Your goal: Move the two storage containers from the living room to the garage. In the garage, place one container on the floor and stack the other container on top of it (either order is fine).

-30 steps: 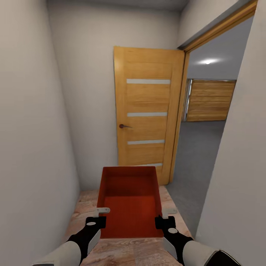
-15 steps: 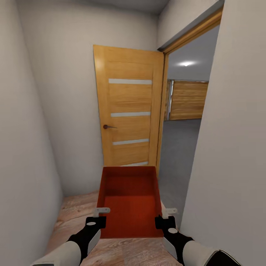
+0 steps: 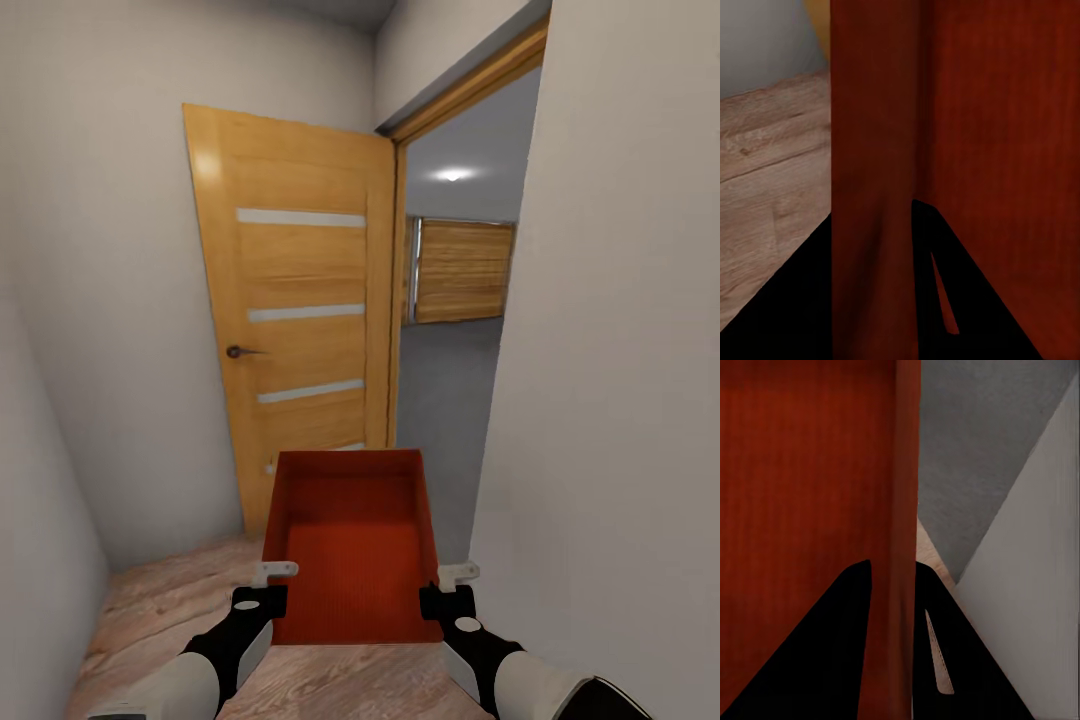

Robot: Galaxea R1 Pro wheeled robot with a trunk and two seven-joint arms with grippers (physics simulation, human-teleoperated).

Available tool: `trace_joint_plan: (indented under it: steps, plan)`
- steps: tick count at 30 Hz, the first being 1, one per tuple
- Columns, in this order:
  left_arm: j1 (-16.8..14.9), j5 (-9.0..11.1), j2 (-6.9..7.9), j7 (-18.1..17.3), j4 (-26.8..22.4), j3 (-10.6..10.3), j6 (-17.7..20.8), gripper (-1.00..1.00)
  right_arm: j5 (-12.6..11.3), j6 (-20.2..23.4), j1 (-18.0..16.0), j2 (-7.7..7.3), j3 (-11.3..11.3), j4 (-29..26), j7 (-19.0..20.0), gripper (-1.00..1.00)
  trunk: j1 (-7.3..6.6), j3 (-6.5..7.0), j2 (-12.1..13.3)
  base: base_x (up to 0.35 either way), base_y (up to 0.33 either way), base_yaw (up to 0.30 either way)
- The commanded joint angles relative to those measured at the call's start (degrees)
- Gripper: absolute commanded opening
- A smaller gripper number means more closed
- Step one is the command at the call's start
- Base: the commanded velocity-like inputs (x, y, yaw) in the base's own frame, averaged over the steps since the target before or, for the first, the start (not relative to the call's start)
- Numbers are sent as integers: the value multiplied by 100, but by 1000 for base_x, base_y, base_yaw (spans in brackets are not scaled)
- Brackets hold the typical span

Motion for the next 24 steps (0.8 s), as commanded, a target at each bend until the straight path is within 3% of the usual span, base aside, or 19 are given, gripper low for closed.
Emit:
trace_joint_plan:
  steps: [1, 6, 14, 24]
  plan:
    - [-5, -121, -23, 20, -281, 334, 22, -100, -167, -43, -4, 3, -28, 27, -39, -100, 3, -8, -5, 306, 150, -284]
    - [-5, -123, -23, 20, -278, 334, 22, -100, -167, -43, -4, 3, -29, 27, -39, -100, 3, -8, -5, 306, 165, -253]
    - [-5, -123, -23, 21, -278, 334, 30, -100, -167, -37, -4, 3, -29, 27, -37, -100, 3, -8, -5, 303, 196, -35]
    - [-5, -123, -23, 21, -278, 334, 66, -100, -167, -38, -4, 3, -30, 27, -39, -100, 3, -8, -5, 259, 242, -267]
